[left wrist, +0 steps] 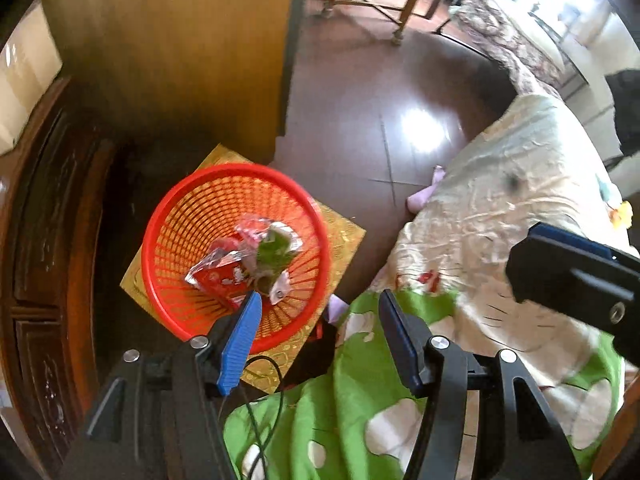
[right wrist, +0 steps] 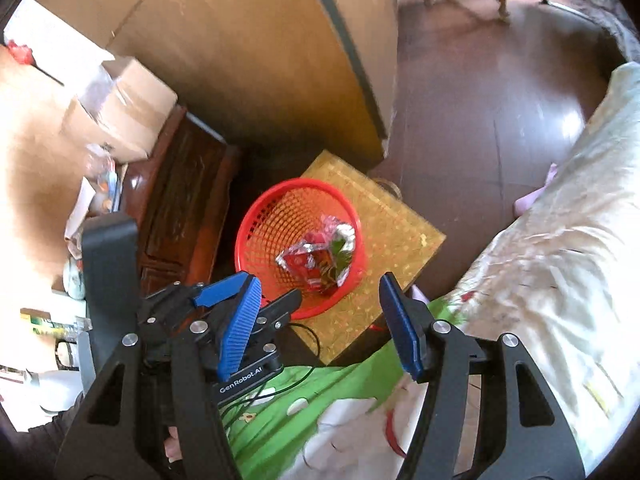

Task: Collect trash
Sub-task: 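Swing both tools back over the remaining trash on the quilt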

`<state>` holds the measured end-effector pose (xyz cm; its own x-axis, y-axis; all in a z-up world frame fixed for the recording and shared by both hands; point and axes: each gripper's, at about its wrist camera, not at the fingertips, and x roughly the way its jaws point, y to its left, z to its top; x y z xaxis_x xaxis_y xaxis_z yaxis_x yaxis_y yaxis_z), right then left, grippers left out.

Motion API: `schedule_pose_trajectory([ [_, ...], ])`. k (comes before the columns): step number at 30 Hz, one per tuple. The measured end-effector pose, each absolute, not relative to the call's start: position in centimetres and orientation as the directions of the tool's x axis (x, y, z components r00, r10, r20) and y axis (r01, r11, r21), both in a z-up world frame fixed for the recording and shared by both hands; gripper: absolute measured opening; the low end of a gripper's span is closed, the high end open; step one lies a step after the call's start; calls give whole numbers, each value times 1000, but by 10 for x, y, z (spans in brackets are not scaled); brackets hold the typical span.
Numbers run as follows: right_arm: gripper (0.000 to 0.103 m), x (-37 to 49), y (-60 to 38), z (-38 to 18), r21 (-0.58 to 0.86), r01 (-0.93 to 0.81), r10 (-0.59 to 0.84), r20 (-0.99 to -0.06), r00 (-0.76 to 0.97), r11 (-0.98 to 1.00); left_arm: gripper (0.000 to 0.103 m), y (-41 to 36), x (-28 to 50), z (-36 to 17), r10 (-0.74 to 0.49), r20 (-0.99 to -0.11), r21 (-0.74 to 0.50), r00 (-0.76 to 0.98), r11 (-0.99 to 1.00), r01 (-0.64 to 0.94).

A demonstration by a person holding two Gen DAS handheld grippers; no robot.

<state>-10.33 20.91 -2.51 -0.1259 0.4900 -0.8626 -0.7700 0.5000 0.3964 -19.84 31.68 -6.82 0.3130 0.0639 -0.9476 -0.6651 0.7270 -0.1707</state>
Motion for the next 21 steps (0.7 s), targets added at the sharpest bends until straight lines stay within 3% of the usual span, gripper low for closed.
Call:
schedule_pose_trajectory([
  [21, 66, -49, 4, 21, 367, -620, 577, -798, 173, 693, 64, 147, -102, 3, 62, -905, -91, 420, 938, -335],
])
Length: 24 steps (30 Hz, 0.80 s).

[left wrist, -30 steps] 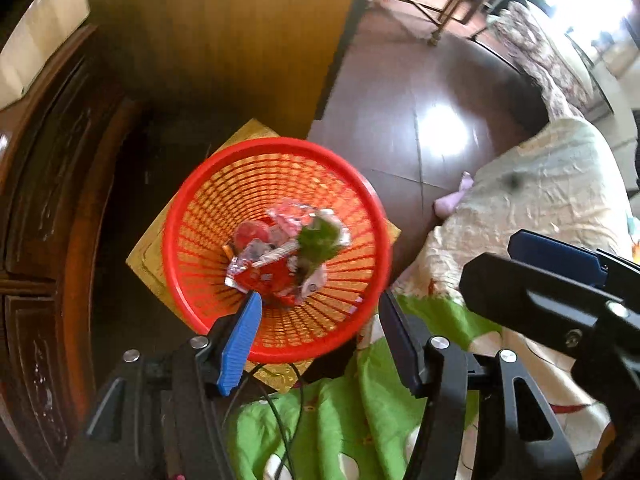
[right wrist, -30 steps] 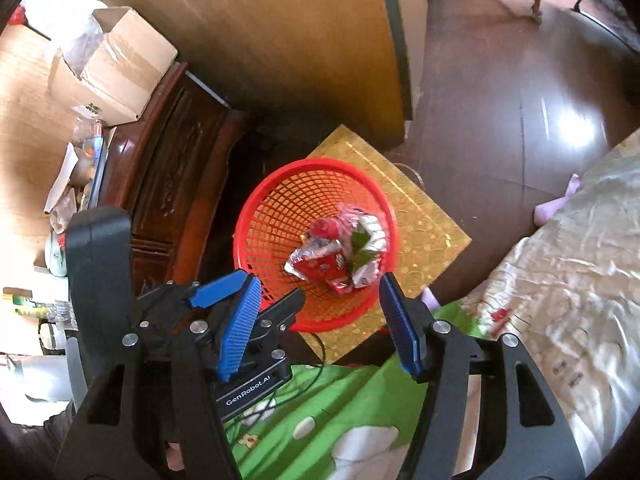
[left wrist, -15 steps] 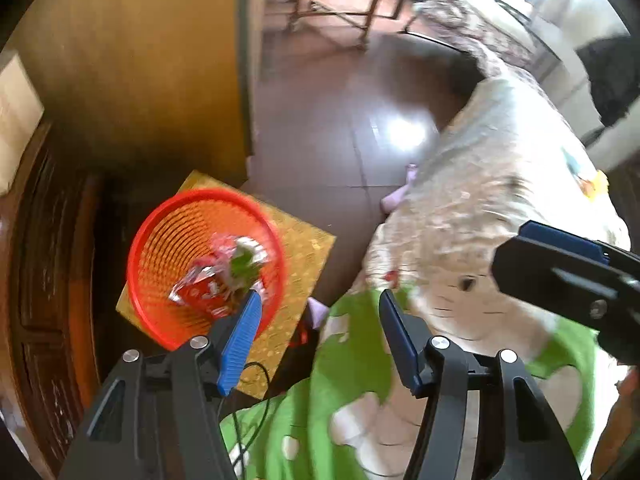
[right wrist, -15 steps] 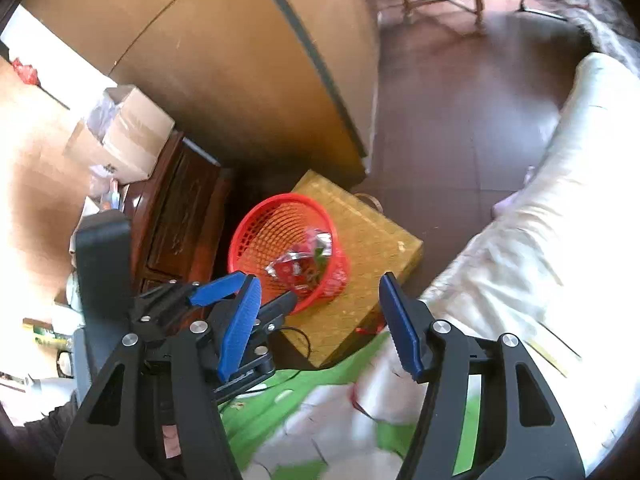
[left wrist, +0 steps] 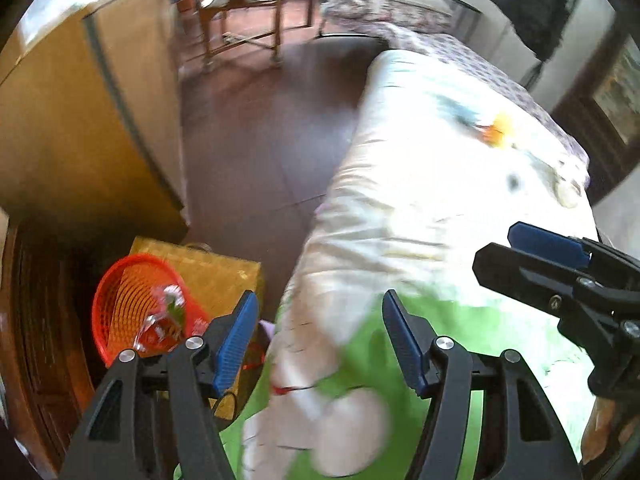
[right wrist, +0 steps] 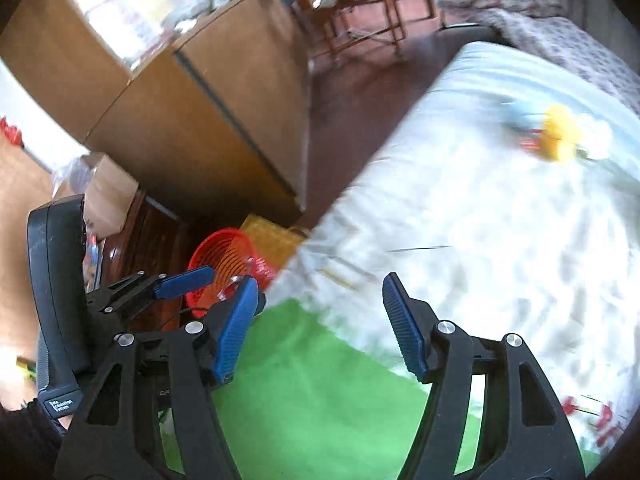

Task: Collect trash
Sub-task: 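Swing both tools back over the remaining trash on the quilt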

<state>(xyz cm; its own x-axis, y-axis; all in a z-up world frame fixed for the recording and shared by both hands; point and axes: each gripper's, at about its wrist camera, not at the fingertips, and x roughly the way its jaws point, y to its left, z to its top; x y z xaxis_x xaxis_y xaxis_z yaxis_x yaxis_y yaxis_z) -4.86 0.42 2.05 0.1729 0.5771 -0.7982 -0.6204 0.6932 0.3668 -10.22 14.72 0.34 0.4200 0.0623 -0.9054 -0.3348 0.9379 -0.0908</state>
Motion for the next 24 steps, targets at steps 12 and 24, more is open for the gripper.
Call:
schedule_pose_trajectory([
  [12, 78, -8, -106, 17, 313, -443, 483, -802, 351, 840, 73, 47, -35, 7, 41, -905, -13, 423, 992, -124],
  [24, 81, 42, -177, -12, 268, -236, 349, -823, 448, 934, 85, 12, 17, 6, 90, -892, 75, 442, 996, -51],
])
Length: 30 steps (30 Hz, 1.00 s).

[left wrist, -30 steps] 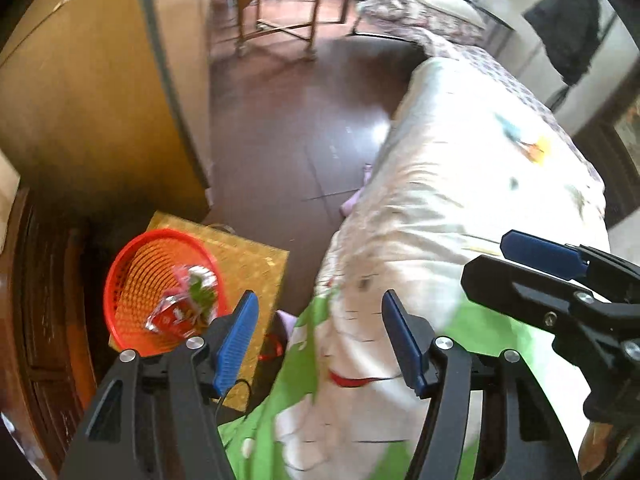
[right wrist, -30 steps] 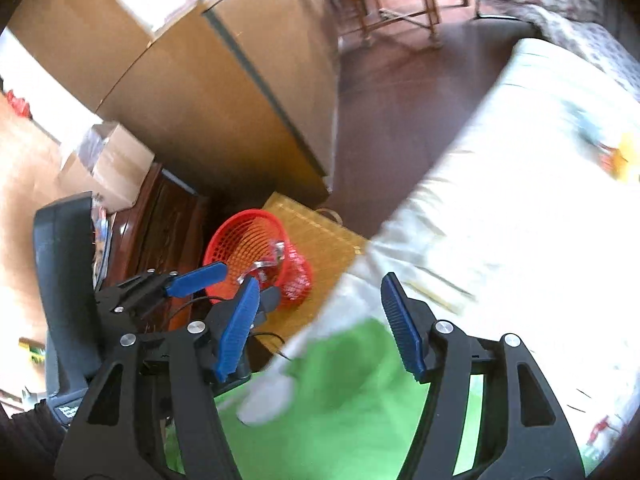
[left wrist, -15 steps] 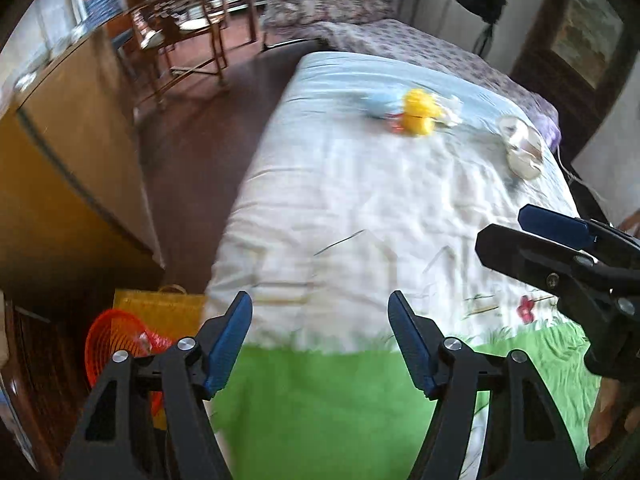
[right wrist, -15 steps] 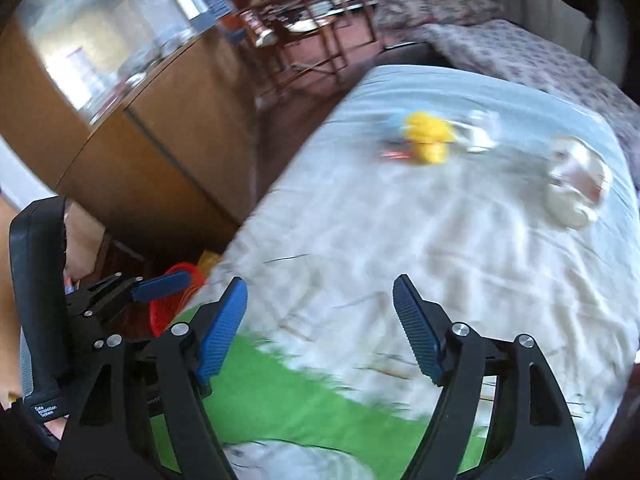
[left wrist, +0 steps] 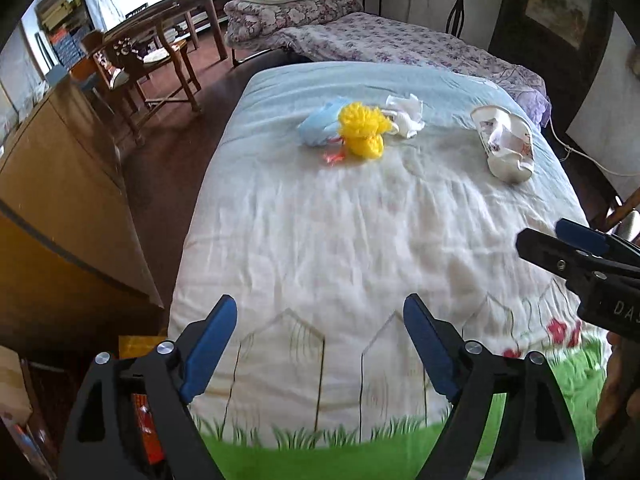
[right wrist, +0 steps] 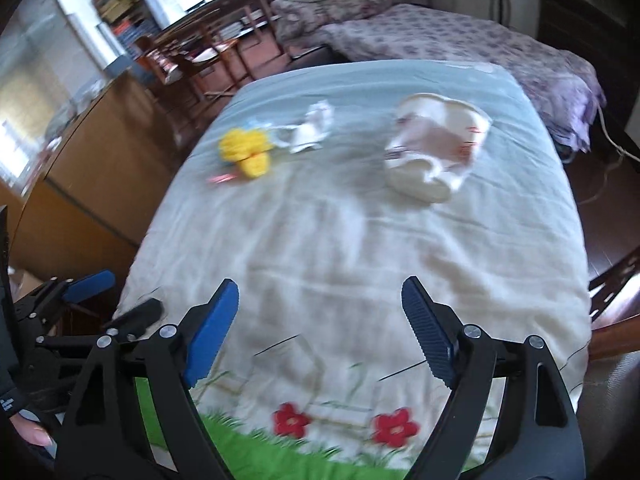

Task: Collect trash
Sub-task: 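Swing both tools back over the remaining trash on the quilt, then grasp the yellow pom-pom with the left tool while the right tool grasps the white paper cup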

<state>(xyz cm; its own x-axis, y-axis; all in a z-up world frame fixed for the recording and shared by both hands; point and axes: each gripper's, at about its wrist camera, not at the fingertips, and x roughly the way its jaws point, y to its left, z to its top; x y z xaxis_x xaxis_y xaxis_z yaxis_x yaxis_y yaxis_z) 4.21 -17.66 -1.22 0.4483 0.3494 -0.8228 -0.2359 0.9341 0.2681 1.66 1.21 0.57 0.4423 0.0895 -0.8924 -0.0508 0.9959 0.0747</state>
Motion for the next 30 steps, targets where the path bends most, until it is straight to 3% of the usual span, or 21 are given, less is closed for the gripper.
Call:
schedule_pose_trajectory([
  [21, 85, 116, -212, -29, 216, -85, 230, -838, 496, 973, 90, -1, 107, -9, 152, -878, 156, 454, 987, -30],
  [30, 85, 160, -195, -45, 189, -61, 195, -861, 470, 980, 90, 10, 146, -17, 135, -881, 119, 453, 991, -64],
])
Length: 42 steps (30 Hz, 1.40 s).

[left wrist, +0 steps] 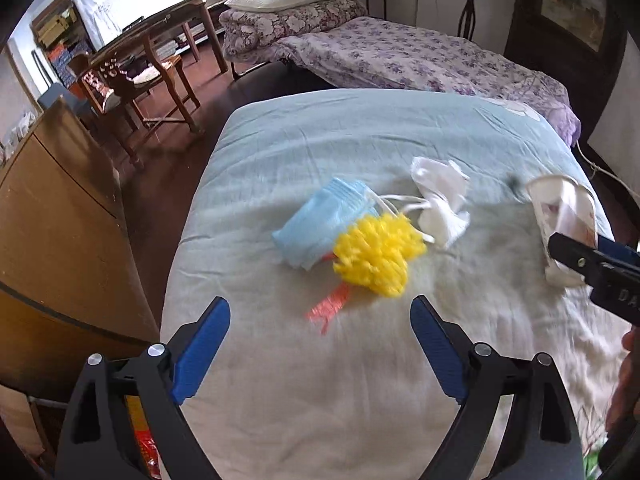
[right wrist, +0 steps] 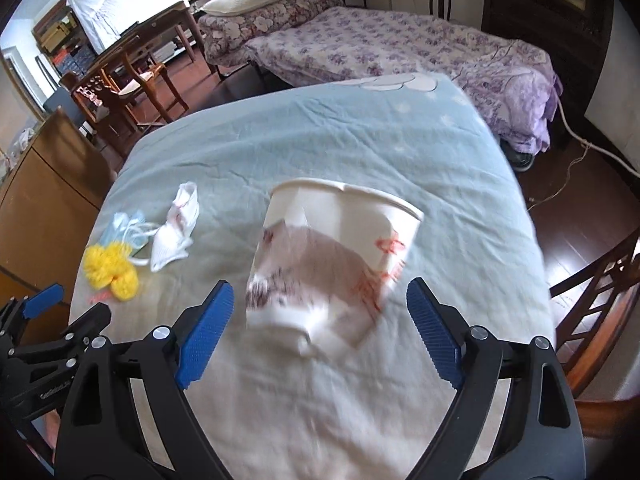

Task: Collect trash
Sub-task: 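Grasp the yellow pom-pom with the left tool while the right tool grasps the white paper cup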

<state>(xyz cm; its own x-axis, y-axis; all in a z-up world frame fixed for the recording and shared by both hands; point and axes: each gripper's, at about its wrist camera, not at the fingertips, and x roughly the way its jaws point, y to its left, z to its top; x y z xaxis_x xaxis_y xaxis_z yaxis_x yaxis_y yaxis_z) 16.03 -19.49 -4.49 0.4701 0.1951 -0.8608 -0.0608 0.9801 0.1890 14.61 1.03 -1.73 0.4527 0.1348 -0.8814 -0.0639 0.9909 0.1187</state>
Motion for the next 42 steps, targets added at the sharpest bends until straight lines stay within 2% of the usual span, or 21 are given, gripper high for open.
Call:
schedule_pose_trajectory([
  [13, 85, 177, -186, -57, 137, -77, 157, -866, 474, 988, 91, 16, 170, -28, 105, -894, 88, 435, 994, -60],
  [19, 76, 171, -187, -52, 126, -96, 157, -856, 492, 987, 91, 14, 170, -28, 99, -897, 83, 431, 995, -56],
  [23, 75, 160, -193, -42, 161, -119, 199, -842, 501, 980, 91, 17, 166, -27, 79, -900, 60, 428, 997, -57],
  [30, 75, 138, -213, -30, 310, -103, 320, -816, 482, 945, 91, 16, 165, -25, 58, -898, 40, 437, 998, -50],
  [36, 75, 134, -208, -24, 316, -120, 333, -804, 493, 941, 90, 9, 174, -26, 66, -887, 52, 457, 998, -44],
  [37, 75, 134, -207, -24, 314, -124, 333, -804, 493, 941, 89, 9, 176, -28, 70, -887, 55, 456, 997, -45],
  [38, 75, 133, -207, -24, 314, -126, 334, -803, 493, 941, 83, 8, 177, -29, 71, -888, 56, 454, 997, -46],
  [39, 75, 132, -206, -25, 315, -130, 337, -803, 491, 940, 73, 9, 178, -30, 69, -890, 55, 450, 998, -44],
  [42, 75, 132, -206, -24, 317, -135, 342, -802, 491, 939, 53, 10, 180, -34, 55, -900, 42, 432, 998, -38],
])
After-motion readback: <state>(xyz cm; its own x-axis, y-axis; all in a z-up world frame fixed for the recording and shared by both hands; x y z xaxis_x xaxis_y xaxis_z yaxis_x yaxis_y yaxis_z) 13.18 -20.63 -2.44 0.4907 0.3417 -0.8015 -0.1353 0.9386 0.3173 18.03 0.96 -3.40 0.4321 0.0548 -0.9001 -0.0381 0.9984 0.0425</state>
